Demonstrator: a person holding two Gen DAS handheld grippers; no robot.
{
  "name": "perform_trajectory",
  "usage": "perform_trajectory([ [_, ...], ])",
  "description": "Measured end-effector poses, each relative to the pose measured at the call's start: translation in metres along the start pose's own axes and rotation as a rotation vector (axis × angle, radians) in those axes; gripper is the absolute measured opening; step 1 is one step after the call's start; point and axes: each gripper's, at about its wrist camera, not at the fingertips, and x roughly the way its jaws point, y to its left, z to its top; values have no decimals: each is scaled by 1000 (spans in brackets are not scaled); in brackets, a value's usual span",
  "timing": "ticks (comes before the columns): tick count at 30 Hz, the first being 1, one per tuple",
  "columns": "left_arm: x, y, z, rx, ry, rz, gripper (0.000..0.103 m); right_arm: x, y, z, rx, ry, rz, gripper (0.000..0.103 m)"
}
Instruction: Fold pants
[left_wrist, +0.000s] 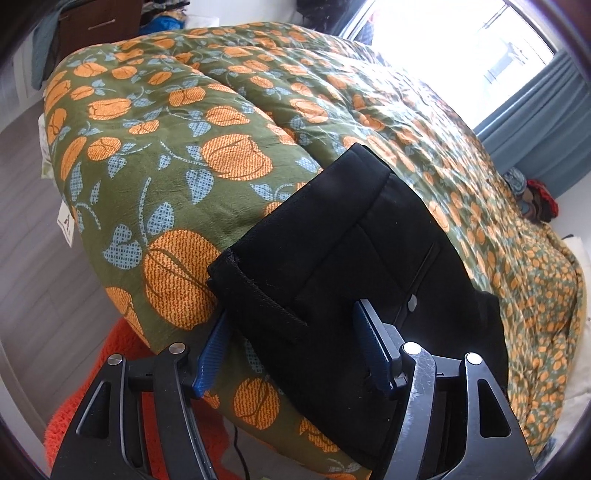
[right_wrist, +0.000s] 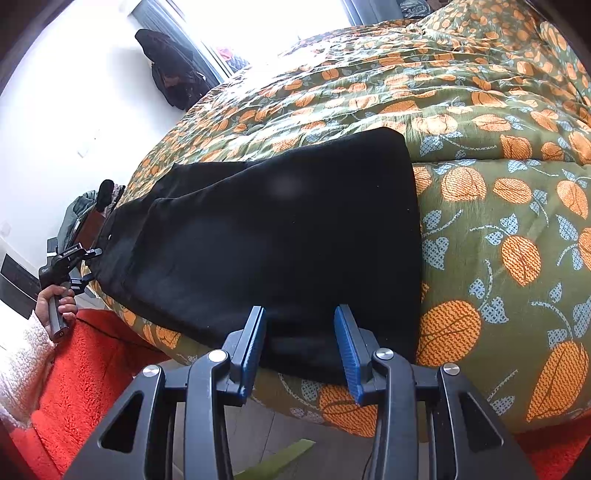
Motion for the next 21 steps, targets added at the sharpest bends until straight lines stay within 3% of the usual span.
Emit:
perform_trajectory([
  [13,2,-6,-2,23,-6,21,72,0,-1,0,1,-1,0,39],
  [21,8,6,1,-41,4,-48,76,-3,5,-1,-26,-8,-30,40],
])
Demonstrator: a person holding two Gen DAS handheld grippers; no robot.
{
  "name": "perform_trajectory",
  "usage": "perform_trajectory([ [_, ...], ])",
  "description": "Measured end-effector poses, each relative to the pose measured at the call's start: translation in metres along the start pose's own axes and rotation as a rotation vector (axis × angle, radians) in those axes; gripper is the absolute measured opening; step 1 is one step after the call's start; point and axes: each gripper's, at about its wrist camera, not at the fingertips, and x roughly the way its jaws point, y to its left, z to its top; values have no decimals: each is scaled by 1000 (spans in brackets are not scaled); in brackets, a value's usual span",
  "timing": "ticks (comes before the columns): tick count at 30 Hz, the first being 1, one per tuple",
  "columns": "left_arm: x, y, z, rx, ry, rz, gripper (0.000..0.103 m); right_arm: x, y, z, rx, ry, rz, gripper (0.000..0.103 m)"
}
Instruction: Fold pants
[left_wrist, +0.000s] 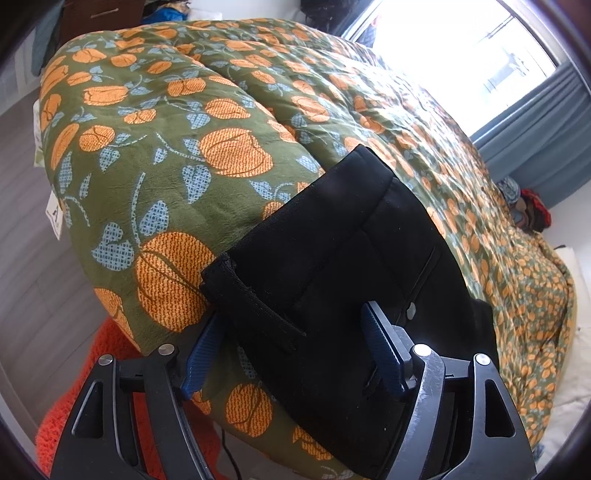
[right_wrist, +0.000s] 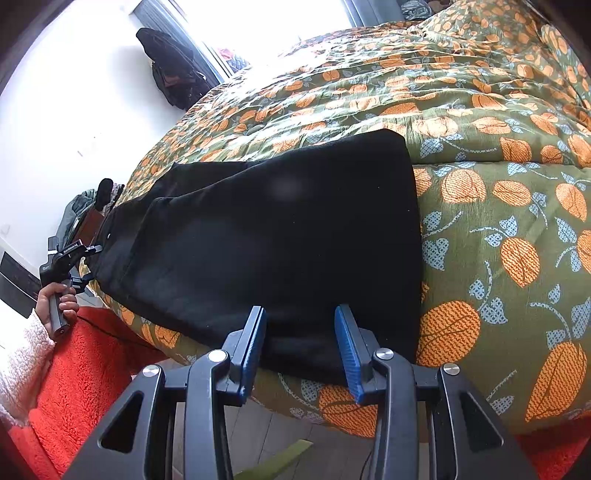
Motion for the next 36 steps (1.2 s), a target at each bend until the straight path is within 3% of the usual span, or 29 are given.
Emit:
perform_trajectory([
  [4,1,-3,-2,11,-11,8,77,-14,18,-1,-81,-52,-45,61],
  [10,1,-6,-5,11,-39,15,77,-38,32,3,-172,-185,-195,61],
  [12,1,-6,-5,13,-42,19,78,-42,24,6,-156,-203,-259,68],
  [15,0,-6,-6,11,-47,21,78,-39,4,11,-112,-175,-381,72],
  [22,1,-7,-7,16,-52,32,79,-21,-48,10,39,-50,-549,72],
  [36,1,-9,-9,26,-54,37,81,-12,-58,4,57,-10,-587,82],
])
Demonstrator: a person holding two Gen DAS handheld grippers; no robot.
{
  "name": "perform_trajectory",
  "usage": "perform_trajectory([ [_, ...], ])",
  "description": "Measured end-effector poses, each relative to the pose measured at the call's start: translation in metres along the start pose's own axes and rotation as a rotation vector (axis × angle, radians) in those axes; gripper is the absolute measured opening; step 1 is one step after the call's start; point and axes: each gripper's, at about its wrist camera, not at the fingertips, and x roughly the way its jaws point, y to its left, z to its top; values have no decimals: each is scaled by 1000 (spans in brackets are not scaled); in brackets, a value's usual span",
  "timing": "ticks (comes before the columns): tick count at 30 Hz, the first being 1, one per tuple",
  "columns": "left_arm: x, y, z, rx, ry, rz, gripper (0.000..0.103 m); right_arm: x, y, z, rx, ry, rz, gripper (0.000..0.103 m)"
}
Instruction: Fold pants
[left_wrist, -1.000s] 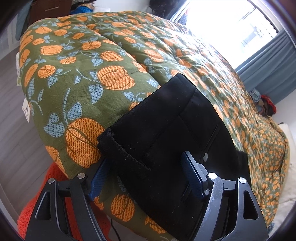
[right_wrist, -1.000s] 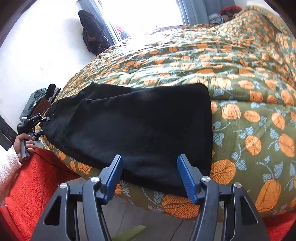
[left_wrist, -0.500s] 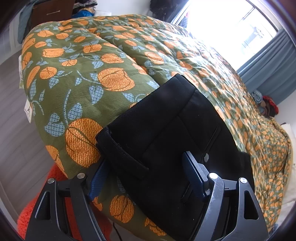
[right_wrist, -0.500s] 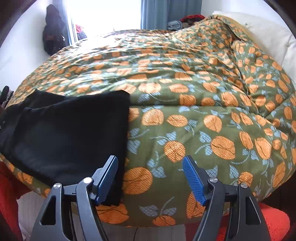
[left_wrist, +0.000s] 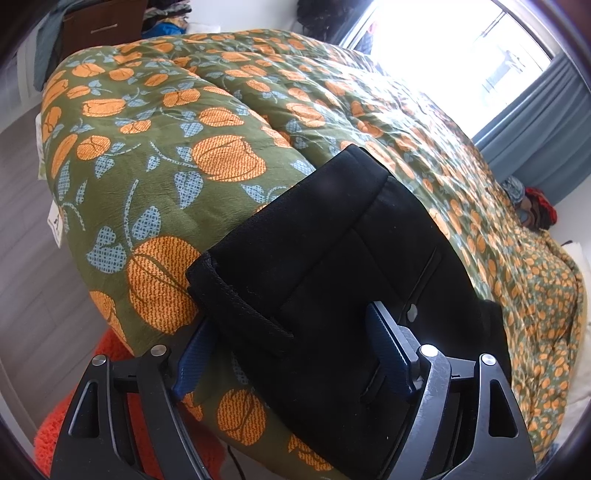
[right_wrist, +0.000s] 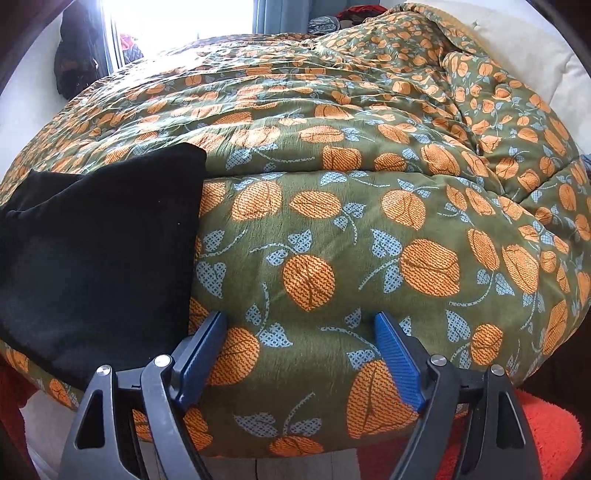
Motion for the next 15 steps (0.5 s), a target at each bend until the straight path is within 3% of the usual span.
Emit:
perform_trajectory([
  [8,0,0,0,-1,0,0,81,0,0,-1,2,0,1,83],
  [10,-1,-1,0,0,-6,-1,76,1,-1,-1,2,0,2,83],
  [15,-12,11,2,-57,-54,-38,35,1,-1,-2,7,0,4,84],
])
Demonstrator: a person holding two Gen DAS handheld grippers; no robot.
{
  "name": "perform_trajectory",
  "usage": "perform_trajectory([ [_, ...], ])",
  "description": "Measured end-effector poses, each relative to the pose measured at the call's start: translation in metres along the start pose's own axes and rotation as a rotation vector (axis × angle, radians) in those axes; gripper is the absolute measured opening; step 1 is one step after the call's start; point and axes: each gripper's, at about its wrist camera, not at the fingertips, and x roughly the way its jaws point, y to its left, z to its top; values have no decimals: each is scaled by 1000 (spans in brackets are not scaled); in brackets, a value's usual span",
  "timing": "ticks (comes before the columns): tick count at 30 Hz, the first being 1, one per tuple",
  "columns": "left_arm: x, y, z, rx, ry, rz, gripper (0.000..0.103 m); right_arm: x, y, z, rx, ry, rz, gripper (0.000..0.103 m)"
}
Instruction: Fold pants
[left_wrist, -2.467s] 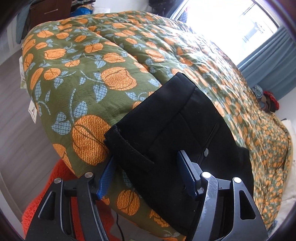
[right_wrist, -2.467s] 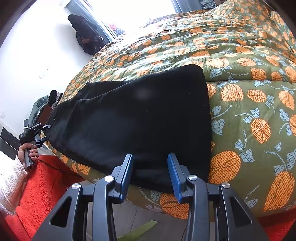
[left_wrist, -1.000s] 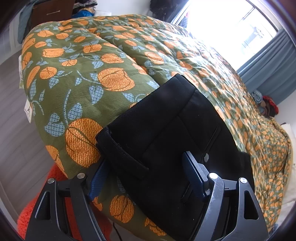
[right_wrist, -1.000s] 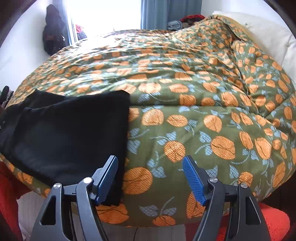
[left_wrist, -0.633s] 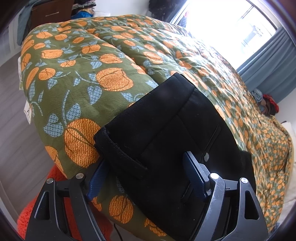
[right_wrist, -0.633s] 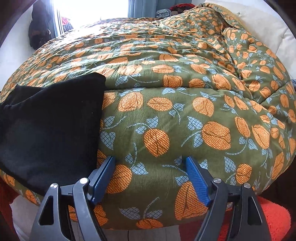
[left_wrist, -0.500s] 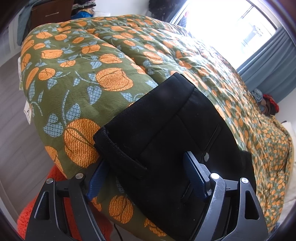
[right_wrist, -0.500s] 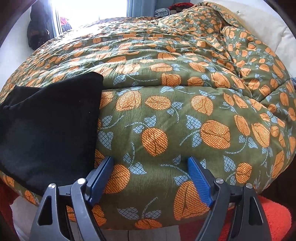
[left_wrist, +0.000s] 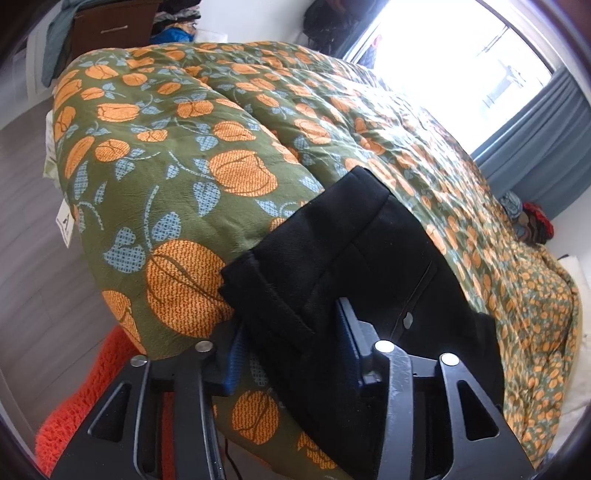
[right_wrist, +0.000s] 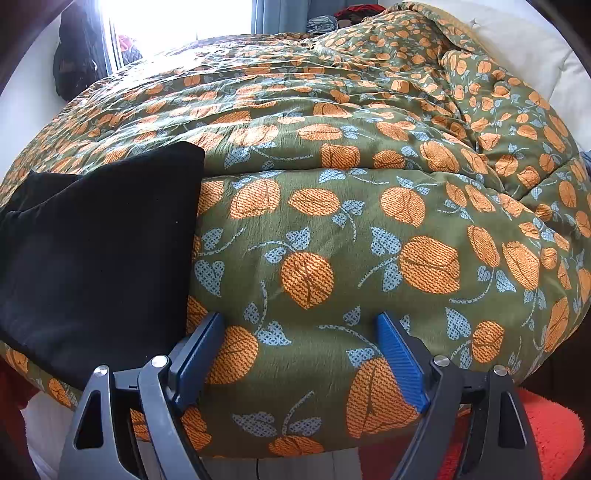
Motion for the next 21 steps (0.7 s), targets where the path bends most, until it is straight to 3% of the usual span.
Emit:
perform_trajectory([
  [2,-7,2,2,-14,-10,-44,26,0,0,1,0,3,-1,85],
  [5,-25,-13,2,56,-32,-59,20,1,0,1,5,4,0,85],
  [13,-104,-106,-11,343,-92,-202,17,1,-1,1,12,4,11,85],
  [17,-131,-174,-45,565,-94,-281,17,1,-1,1,13,3,12,86],
  [21,-135,-242,-109,806,-19,-356,17,1,-2,1,12,3,13,86],
])
